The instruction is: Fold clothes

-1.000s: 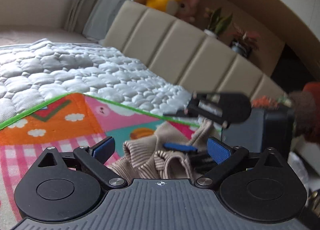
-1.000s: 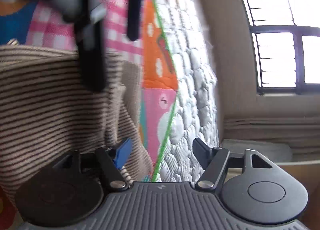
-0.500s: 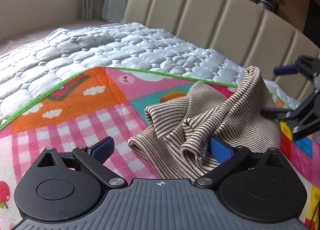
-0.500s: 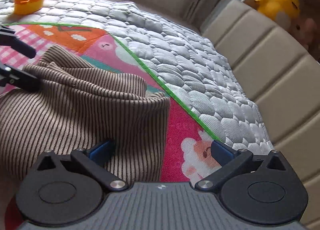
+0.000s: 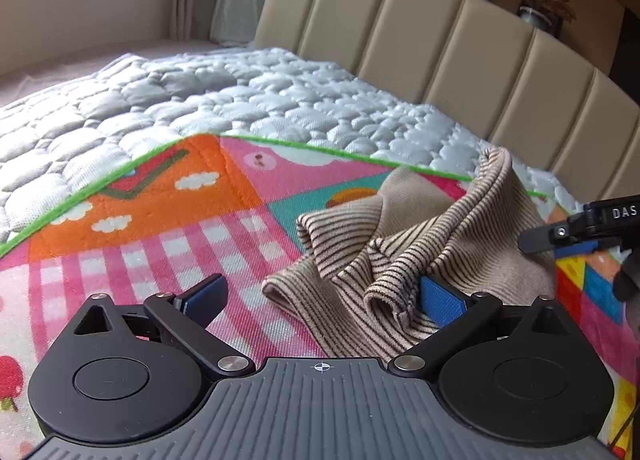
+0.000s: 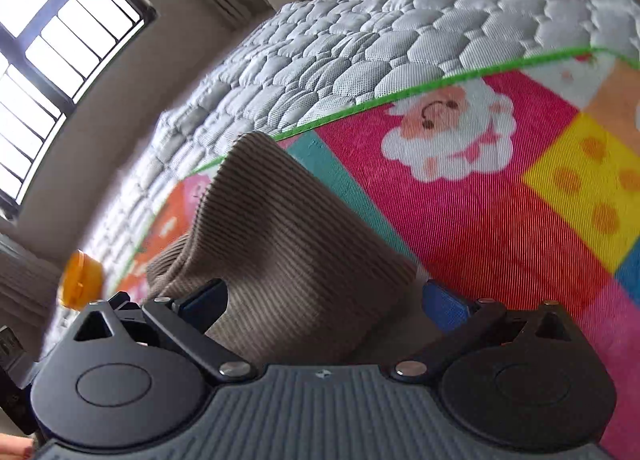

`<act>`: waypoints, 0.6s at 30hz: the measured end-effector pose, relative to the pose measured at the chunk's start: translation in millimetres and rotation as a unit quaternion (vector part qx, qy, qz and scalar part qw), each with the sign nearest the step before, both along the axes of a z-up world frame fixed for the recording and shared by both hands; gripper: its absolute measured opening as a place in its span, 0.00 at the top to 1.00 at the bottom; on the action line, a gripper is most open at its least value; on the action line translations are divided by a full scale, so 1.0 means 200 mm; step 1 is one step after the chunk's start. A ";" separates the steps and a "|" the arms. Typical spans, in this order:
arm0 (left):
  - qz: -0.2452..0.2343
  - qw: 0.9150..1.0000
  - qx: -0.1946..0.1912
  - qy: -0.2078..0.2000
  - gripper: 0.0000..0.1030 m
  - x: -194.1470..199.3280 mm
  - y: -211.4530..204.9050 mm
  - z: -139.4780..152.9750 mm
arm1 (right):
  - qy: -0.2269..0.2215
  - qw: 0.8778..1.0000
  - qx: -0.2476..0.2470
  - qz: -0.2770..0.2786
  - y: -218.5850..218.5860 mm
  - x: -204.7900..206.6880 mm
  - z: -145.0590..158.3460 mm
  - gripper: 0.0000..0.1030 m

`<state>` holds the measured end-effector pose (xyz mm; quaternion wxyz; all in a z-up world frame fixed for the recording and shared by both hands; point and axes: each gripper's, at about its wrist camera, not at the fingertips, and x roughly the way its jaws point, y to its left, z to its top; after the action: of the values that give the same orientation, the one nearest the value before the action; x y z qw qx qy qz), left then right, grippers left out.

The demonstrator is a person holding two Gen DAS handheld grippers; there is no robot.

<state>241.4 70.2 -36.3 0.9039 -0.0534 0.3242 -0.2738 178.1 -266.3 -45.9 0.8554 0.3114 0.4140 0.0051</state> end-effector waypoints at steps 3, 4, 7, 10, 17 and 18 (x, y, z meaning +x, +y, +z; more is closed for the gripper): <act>-0.012 0.997 -0.056 -0.041 0.00 -0.07 0.06 0.15 | -0.004 1.000 0.001 -0.015 -0.01 -0.08 -0.10 0.00; -0.015 0.996 -0.073 -0.045 0.00 -0.08 0.05 0.20 | 0.001 1.000 0.009 -0.023 -0.02 -0.09 -0.14 0.00; -0.051 0.994 -0.092 -0.023 0.00 -0.07 -0.06 0.26 | -0.012 1.000 -0.005 -0.009 -0.01 -0.09 -0.16 0.00; -0.118 0.993 0.000 -0.023 0.00 -0.07 -0.29 0.23 | -0.037 0.998 -0.044 0.012 0.00 -0.09 -0.12 0.00; -0.133 0.984 0.114 -0.028 0.00 -0.05 -0.49 0.14 | -0.043 0.996 0.074 0.004 -0.10 -0.11 -0.11 0.00; -0.120 0.986 0.107 -0.033 0.00 -0.03 -0.48 0.17 | -0.037 0.994 0.104 0.007 -0.10 -0.11 -0.13 0.00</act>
<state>235.5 -25.0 -1.6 0.8754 0.0925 0.3254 -0.3454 156.3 -286.8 -72.3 0.8328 0.3958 0.3814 0.0656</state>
